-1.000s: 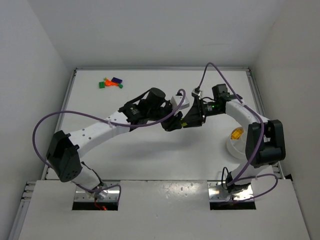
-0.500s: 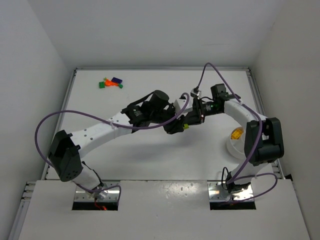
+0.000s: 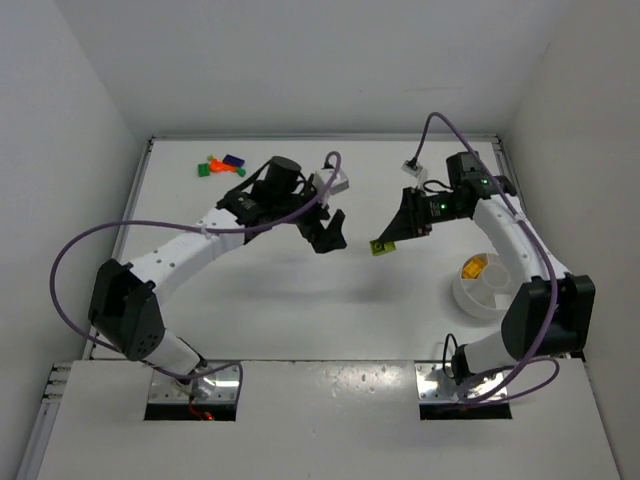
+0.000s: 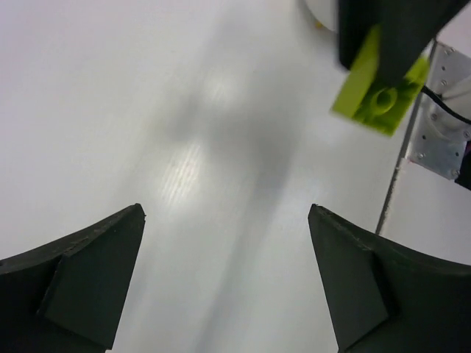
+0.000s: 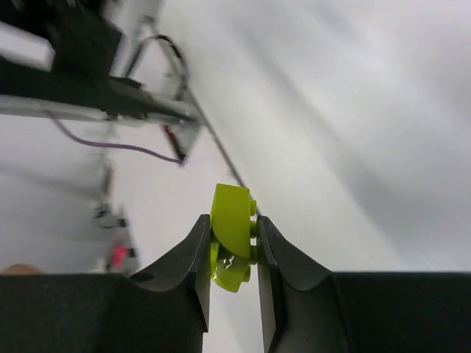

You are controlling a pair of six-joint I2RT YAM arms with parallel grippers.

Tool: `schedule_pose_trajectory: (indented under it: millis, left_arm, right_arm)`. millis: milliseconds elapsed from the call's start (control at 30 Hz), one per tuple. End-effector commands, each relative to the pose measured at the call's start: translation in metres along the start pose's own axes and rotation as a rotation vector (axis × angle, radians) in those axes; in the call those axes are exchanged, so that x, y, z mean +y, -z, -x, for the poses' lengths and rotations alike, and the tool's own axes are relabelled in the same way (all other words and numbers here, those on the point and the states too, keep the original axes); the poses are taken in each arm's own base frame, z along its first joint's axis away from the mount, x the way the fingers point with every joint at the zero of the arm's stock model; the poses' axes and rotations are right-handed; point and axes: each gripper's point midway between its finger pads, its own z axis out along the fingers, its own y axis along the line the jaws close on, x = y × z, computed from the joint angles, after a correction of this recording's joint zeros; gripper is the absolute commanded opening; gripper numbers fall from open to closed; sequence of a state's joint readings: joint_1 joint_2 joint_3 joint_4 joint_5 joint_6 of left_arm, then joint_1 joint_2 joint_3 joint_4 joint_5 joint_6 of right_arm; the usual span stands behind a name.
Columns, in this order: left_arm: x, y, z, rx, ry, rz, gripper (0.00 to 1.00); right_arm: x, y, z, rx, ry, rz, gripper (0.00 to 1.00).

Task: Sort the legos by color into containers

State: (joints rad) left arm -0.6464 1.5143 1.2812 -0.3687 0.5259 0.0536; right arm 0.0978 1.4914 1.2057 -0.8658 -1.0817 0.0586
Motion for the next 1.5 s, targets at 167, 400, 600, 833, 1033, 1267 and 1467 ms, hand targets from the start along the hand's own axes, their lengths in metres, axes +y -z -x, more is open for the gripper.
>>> schedule_pose_trajectory:
  millis: [167,400,600,833,1033,1267,1467]
  left_arm:
    - [0.043,0.063,0.011,-0.105,0.035,0.087,1.0]
    - [0.081,0.096,-0.006,-0.133,0.075,0.144,1.0]
    - [0.102,0.106,-0.017,-0.152,0.138,0.167,1.0]
    - [0.112,0.108,-0.032,-0.153,0.168,0.137,1.0]
    - [0.111,0.108,-0.042,-0.151,0.187,0.116,1.0]
    - [0.113,0.11,-0.051,-0.168,0.219,0.102,1.0]
    - [0.12,0.117,-0.053,-0.186,0.222,0.114,1.0]
  right_arm:
    - [-0.039,0.08,-0.033,0.185,0.221,-0.491,0.0]
    - [-0.066,0.16,-0.078,0.329,0.303,-0.901,0.0]
    - [-0.076,0.2,-0.098,0.37,0.297,-1.127,0.0]
    - [-0.09,0.196,-0.115,0.39,0.196,-1.141,0.0]
    - [-0.099,0.195,-0.119,0.403,0.179,-1.154,0.0]
    - [-0.113,0.191,-0.113,0.409,0.175,-1.151,0.0]
    - [-0.124,0.188,-0.108,0.457,0.165,-1.127,0.0]
